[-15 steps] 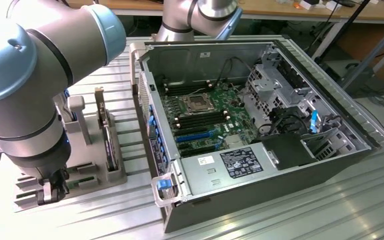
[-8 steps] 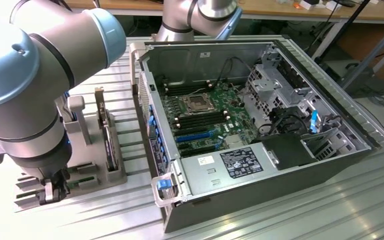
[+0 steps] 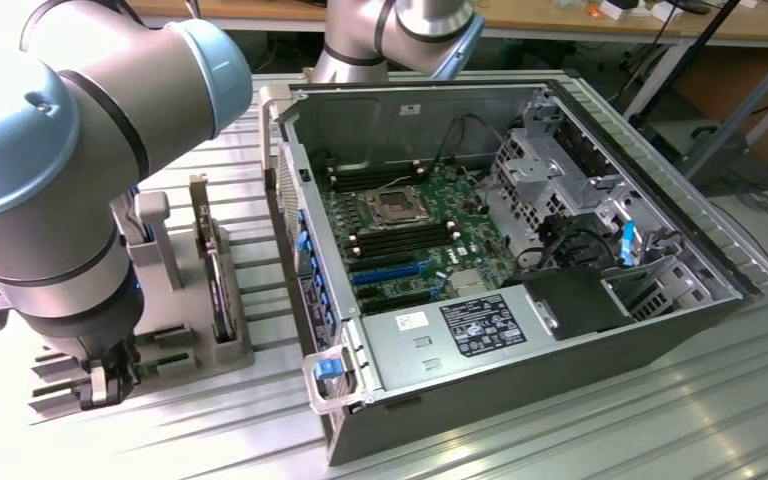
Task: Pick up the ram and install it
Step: 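Pick up the ram and move it above insertion slot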
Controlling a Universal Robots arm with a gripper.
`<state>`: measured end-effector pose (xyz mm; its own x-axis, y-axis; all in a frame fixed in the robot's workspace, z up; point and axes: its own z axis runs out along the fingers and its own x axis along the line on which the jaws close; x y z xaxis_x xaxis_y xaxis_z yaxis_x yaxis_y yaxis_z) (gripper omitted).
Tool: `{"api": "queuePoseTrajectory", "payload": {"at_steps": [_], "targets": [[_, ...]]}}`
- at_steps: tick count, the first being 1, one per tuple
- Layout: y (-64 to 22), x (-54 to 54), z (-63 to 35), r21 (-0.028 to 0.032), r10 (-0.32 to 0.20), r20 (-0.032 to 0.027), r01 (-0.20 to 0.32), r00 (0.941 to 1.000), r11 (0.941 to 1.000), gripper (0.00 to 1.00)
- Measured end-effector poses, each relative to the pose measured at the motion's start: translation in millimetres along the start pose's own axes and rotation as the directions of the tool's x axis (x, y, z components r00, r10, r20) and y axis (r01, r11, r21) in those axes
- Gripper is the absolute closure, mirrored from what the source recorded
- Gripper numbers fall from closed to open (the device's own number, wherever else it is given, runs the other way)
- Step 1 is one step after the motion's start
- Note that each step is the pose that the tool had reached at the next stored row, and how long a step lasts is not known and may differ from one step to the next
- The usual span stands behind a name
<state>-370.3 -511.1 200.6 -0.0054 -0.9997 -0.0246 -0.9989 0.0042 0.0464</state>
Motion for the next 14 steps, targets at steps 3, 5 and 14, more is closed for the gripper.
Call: {"api": "queuePoseTrajectory", "payload": {"at_steps": [3, 5, 14], "targets": [[0.2, 0.6, 1.0, -0.0001, 0.0, 0.0, 0.0, 1.0, 1.0, 0.73], [0.2, 0.7, 1.0, -0.0002, 0.0, -0.0001, 0.0, 1.0, 1.0, 0.73], [0.2, 0.7, 1.0, -0.0002, 0.0, -0.0001, 0.0, 1.0, 1.0, 0.85]]}}
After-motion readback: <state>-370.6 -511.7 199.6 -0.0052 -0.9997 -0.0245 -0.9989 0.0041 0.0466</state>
